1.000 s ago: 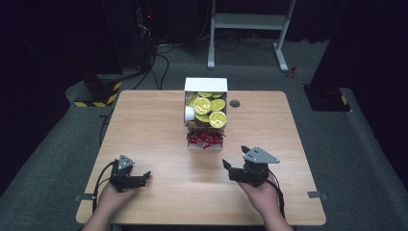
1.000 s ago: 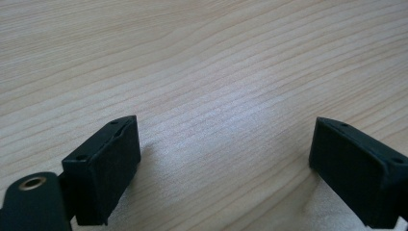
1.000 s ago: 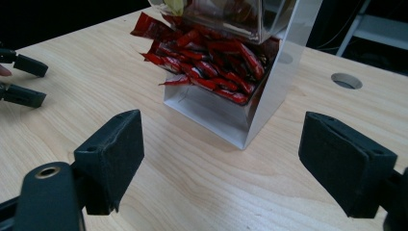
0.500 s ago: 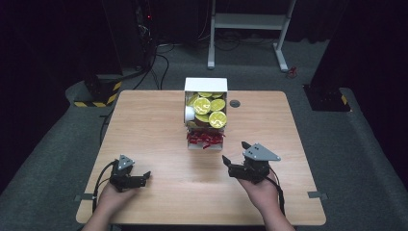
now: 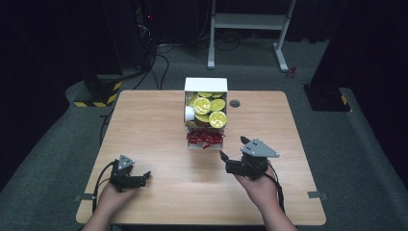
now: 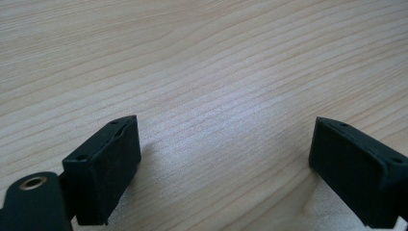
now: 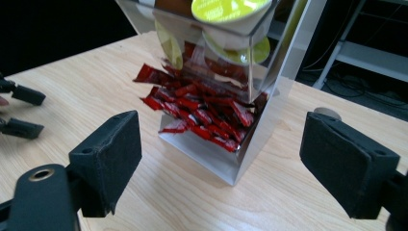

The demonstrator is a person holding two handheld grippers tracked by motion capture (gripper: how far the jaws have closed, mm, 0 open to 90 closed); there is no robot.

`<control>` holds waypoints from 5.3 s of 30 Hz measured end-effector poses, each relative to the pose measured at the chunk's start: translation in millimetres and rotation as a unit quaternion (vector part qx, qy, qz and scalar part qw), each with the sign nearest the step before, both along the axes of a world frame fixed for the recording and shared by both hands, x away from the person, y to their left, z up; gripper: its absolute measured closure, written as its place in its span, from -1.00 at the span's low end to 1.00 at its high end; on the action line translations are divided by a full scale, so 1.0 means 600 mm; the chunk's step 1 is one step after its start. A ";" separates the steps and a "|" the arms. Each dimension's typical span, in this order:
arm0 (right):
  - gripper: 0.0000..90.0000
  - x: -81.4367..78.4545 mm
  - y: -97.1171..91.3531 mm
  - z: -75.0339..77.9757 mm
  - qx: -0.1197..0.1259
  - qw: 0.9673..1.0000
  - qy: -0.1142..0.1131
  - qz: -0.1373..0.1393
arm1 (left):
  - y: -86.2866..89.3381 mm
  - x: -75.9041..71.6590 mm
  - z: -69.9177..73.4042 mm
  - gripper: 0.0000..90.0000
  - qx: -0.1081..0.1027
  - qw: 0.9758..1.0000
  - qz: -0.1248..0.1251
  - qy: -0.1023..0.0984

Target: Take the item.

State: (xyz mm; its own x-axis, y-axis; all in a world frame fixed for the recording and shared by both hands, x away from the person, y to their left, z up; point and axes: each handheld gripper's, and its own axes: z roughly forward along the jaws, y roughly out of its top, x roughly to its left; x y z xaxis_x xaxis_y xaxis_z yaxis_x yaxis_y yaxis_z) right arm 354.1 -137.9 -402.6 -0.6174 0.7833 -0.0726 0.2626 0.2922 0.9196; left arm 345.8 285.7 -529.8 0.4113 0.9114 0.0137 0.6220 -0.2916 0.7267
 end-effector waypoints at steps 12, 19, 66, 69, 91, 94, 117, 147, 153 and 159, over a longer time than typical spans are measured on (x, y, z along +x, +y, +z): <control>-0.65 0.007 0.012 0.046 0.000 1.000 -0.019 0.005 | 0.000 0.000 0.000 -0.75 0.001 1.000 -0.001 0.000; -0.63 0.017 0.023 0.069 0.003 0.999 -0.034 0.010 | 0.000 0.000 0.000 -0.75 0.001 1.000 -0.001 0.000; -0.27 0.138 0.165 0.140 -0.033 0.999 -0.018 -0.009 | 0.000 0.000 0.000 -0.72 -0.006 1.000 -0.008 -0.001; -0.28 0.142 0.174 0.138 -0.044 0.999 -0.015 -0.013 | 0.001 0.000 0.000 -0.72 -0.004 1.000 -0.010 -0.002; -0.31 0.158 0.180 0.125 -0.068 0.997 0.006 -0.021 | 0.001 -0.001 0.000 -0.70 -0.005 1.000 -0.014 -0.001; -0.26 0.159 0.180 0.123 -0.067 0.997 0.008 -0.027 | 0.000 0.000 0.000 -0.70 -0.005 1.000 -0.014 -0.001; -0.15 0.143 0.169 0.137 -0.046 0.999 -0.013 -0.017 | 0.000 -0.002 0.000 -0.69 -0.002 1.000 -0.015 -0.002; -0.15 0.115 0.149 0.161 -0.023 0.999 -0.041 -0.003 | 0.000 -0.002 0.000 -0.69 -0.003 1.000 -0.016 -0.002; -0.15 0.101 0.147 0.165 -0.021 0.999 -0.048 0.005 | -0.001 -0.002 0.000 -0.68 -0.007 1.000 -0.015 -0.004; -0.15 0.083 0.149 0.165 -0.021 0.998 -0.055 0.020 | -0.001 -0.002 0.000 -0.69 -0.005 1.000 -0.016 -0.003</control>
State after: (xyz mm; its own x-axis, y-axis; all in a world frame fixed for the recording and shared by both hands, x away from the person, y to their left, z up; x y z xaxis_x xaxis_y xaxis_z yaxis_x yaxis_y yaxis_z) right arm 404.1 -48.3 -303.4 -0.6348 0.7529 -0.1736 0.1488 0.3396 0.9287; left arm 344.7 285.3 -529.8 0.4393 0.8983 0.0065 0.6083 -0.3029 0.7336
